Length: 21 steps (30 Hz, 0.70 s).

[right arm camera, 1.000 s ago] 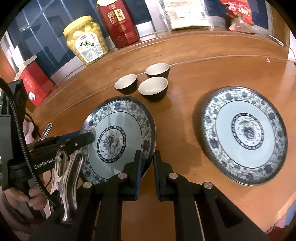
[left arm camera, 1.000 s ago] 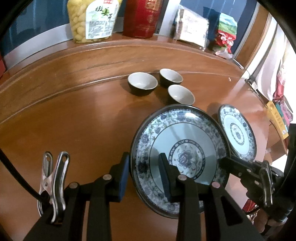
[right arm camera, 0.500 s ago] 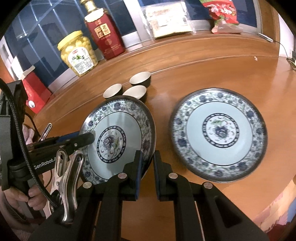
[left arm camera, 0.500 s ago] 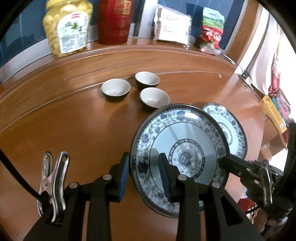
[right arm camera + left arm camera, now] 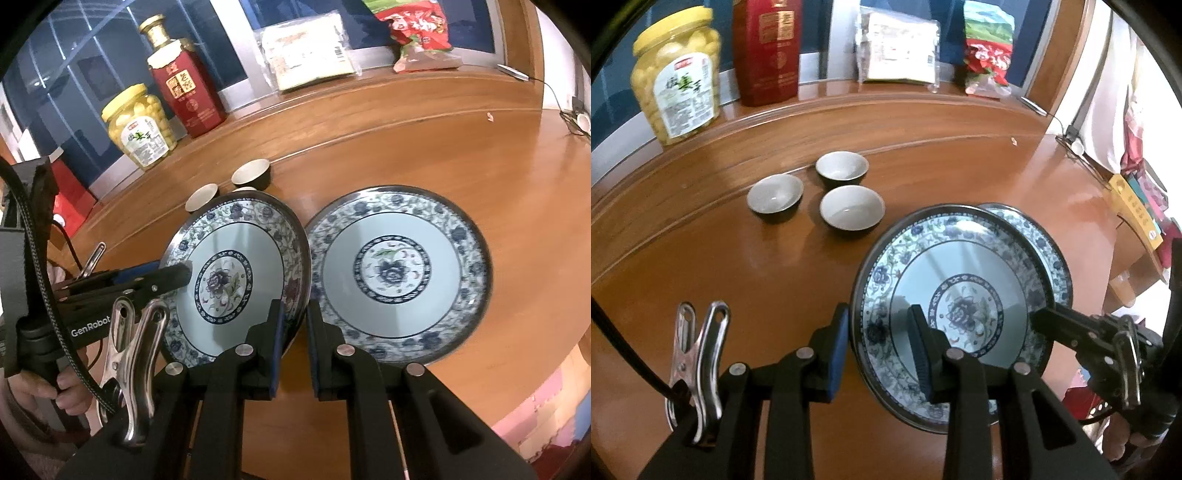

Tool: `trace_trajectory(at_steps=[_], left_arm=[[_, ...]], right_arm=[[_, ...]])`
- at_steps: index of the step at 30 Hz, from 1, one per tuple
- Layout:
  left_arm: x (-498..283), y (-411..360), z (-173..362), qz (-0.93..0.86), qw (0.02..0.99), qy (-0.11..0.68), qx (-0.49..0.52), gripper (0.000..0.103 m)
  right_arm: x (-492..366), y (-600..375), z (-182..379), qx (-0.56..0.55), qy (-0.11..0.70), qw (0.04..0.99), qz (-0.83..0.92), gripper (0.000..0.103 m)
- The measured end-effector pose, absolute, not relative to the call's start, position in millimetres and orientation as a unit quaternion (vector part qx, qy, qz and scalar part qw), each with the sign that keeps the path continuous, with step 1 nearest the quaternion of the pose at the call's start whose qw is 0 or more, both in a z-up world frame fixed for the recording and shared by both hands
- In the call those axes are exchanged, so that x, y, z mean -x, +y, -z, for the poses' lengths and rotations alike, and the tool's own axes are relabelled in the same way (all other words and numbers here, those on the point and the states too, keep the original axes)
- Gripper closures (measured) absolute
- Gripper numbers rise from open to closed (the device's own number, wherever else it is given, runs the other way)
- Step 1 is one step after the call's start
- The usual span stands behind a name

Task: Organize plates and bowls
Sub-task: 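Lift and carry the held plate toward the other plate with both tools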

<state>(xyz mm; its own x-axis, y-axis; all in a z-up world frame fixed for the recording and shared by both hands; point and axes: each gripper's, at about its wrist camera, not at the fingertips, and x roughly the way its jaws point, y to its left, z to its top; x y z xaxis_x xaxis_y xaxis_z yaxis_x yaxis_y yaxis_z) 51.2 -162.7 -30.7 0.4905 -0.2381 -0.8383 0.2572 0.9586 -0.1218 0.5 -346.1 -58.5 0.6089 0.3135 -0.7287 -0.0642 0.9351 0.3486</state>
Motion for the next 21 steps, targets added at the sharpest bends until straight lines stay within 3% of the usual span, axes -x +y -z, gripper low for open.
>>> trace_trajectory(at_steps=[21], left_arm=[[-65,-251,47,0.19,0.845,0.497,-0.048,0.07]], right_arm=[[9,-420,72,-0.176,0.448,0.876,-0.043,0.089]])
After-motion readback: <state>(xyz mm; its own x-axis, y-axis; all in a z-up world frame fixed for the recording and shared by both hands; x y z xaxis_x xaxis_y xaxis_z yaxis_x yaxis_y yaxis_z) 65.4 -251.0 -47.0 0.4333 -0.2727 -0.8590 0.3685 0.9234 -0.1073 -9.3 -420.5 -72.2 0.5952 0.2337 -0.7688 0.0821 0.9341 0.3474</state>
